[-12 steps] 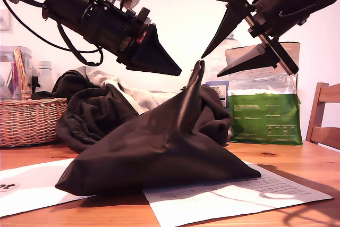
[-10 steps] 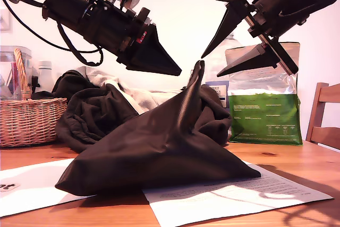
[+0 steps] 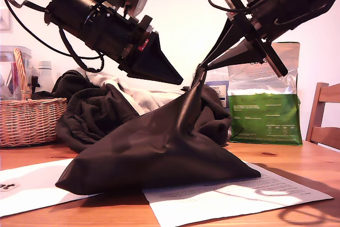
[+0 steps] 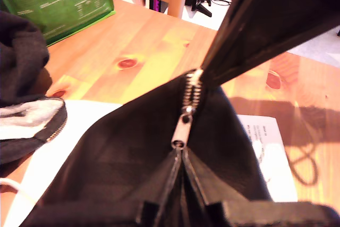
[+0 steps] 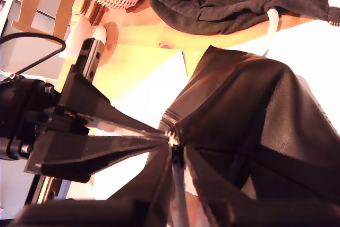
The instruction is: Open the zipper in the zip bag in front of you
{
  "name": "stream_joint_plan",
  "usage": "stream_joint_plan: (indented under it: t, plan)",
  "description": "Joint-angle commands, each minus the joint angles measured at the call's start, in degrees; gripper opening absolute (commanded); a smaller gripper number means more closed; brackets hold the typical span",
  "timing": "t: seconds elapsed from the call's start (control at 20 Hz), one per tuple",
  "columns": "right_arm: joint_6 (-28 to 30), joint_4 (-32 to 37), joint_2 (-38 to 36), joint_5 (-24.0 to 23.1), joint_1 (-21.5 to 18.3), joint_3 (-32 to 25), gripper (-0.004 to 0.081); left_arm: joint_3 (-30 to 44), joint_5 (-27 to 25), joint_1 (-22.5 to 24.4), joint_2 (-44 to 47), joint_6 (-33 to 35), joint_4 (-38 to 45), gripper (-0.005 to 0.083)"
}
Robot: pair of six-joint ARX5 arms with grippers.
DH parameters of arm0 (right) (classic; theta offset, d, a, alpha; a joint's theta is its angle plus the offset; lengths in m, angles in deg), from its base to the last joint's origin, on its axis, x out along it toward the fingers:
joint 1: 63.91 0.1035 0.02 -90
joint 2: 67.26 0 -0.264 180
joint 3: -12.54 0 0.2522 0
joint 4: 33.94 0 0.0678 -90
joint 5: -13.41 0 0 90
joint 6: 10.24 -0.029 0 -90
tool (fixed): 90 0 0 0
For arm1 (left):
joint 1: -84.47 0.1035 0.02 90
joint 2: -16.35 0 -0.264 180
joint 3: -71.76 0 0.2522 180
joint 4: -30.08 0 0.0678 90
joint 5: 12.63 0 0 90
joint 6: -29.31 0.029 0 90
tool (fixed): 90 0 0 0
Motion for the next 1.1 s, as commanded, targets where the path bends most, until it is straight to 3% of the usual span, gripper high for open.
stream_joint_plan:
  t: [0.0, 0.2, 0.5, 0.85, 1.05]
  plan:
    - [0.44, 0.81, 0.24, 0.09, -0.17, 0.33, -0.0012, 1.38, 0.02, -0.15, -1.22, 0.59, 0.42, -0.0023]
    - [0.31, 0.81, 0.24, 0.7, -0.63, 0.33, -0.0012, 1.38, 0.02, -0.15, -1.22, 0.57, 0.42, -0.0023]
    - [-0.07, 1.6, 0.24, 11.17, -3.54, 0.33, -0.0012, 1.38, 0.02, -0.15, -1.22, 0.57, 0.44, -0.0023]
    - [1.2, 2.58, 0.24, 11.15, -4.68, 0.31, -0.0012, 1.38, 0.04, -0.15, -1.22, 0.66, 0.46, -0.0023]
    - [3.41, 0.37, 0.26, 8.17, -4.52, 0.31, -0.0012, 1.36, -0.46, -0.13, -1.22, -0.02, 1.88, -0.0023]
